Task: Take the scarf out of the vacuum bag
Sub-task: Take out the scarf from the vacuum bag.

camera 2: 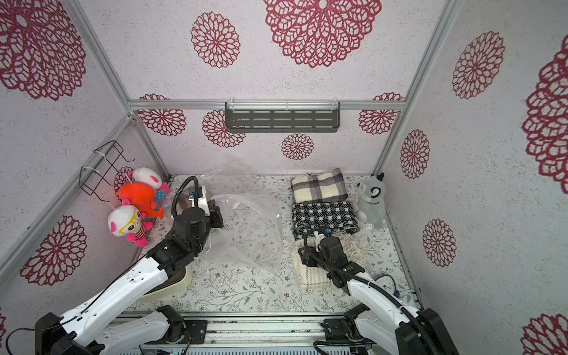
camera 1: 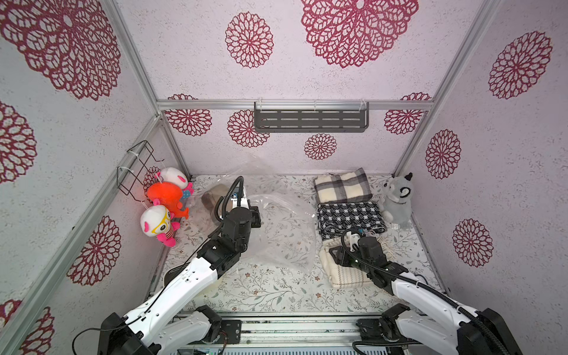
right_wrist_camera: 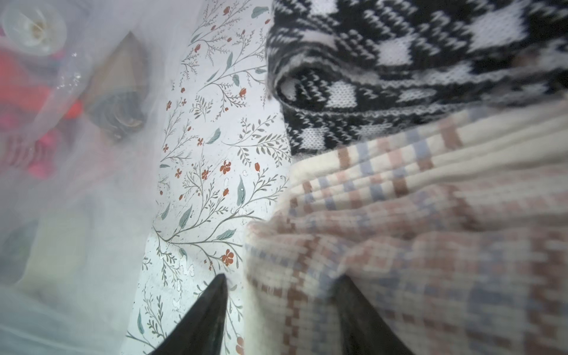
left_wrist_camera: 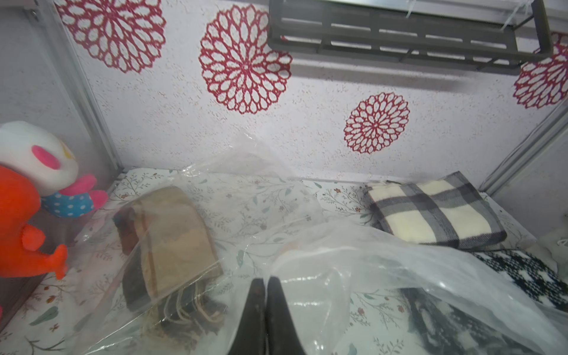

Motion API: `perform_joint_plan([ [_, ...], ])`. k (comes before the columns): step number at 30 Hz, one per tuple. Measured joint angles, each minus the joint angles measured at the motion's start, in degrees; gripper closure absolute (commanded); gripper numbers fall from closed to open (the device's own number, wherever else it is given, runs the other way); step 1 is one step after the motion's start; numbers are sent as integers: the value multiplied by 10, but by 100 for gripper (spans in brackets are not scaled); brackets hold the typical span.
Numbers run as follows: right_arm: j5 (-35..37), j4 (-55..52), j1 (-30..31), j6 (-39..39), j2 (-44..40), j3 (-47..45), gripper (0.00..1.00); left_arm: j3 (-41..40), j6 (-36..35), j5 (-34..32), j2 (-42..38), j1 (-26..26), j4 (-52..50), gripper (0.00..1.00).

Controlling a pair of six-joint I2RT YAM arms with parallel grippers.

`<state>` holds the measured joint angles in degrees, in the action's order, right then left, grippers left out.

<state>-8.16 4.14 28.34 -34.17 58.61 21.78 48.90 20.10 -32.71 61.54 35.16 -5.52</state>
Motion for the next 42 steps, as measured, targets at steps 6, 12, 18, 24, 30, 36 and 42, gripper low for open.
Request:
perform_joint_plan([
  [6, 9, 60, 4, -5, 52, -26, 47, -27, 25, 29, 37, 16, 1, 100],
  [12, 7, 84, 5, -11, -18, -54, 37, -27, 37, 40, 81, 41, 6, 100],
  [18, -4, 80, 16, -14, -124, -45, 35, -21, 38, 44, 105, 72, 4, 100],
  [24, -9, 129, 131, -12, -79, -30, 36, 35, 34, 39, 106, 105, 0, 100],
  [30, 22, 188, 213, 7, 70, 41, 43, 97, 14, 21, 141, 141, -4, 100],
  [36, 39, 248, 195, 15, 234, 121, 51, 82, 5, 7, 140, 158, -6, 100],
  [42, -3, 293, 190, 13, 426, 256, 57, 56, -10, -37, 95, 161, -8, 100],
])
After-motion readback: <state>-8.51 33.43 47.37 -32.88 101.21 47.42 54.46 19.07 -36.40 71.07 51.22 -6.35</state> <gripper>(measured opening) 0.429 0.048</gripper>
